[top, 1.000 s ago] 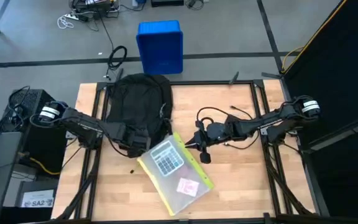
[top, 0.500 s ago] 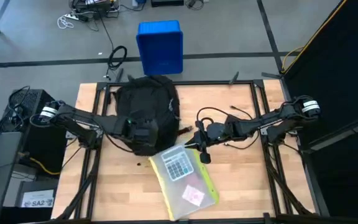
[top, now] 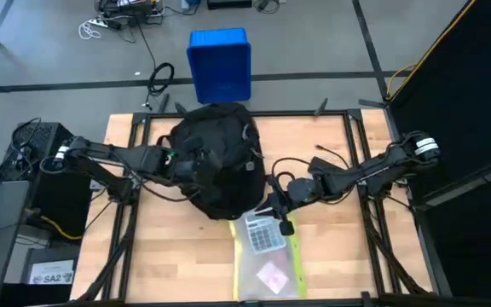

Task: Unpack backpack
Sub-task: Put the zip lock bag into the backpack

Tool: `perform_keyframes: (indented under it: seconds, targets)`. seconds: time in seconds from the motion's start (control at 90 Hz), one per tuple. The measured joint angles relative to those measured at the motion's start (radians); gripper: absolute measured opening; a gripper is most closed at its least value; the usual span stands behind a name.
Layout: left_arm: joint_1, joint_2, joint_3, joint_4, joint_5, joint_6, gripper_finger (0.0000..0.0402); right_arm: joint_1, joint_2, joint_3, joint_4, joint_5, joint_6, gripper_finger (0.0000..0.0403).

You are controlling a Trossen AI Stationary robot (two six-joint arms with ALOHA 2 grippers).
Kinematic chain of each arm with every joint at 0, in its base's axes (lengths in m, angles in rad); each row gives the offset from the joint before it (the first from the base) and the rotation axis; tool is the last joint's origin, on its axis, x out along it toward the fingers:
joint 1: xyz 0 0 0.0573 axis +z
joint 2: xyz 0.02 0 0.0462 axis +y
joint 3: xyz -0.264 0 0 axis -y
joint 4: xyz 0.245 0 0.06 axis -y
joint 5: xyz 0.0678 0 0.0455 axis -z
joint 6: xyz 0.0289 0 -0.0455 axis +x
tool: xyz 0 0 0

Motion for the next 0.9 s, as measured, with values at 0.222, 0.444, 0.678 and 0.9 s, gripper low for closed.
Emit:
perform_keyframes:
  seconds: [0.222,0.444,0.678,0.9]
  targets:
    - [0.000,0.000,0.000,0.026,-0.002,0.030,0.0000,0.006,0.000,0.000,-0.001,0.004,0.028,0.0023]
    - [0.000,0.000,0.000,0.078,0.040,0.090,0.0000,0.054,-0.001,0.000,0.032,0.003,0.037,0.0027]
    - [0.025,-0.002,-0.068,0.244,0.157,0.159,0.0000,0.136,-0.001,0.000,0.106,-0.001,0.029,0.0023]
    - [0.063,-0.002,-0.124,0.322,0.215,0.161,0.0000,0.223,-0.024,0.062,0.038,0.005,0.008,0.0023]
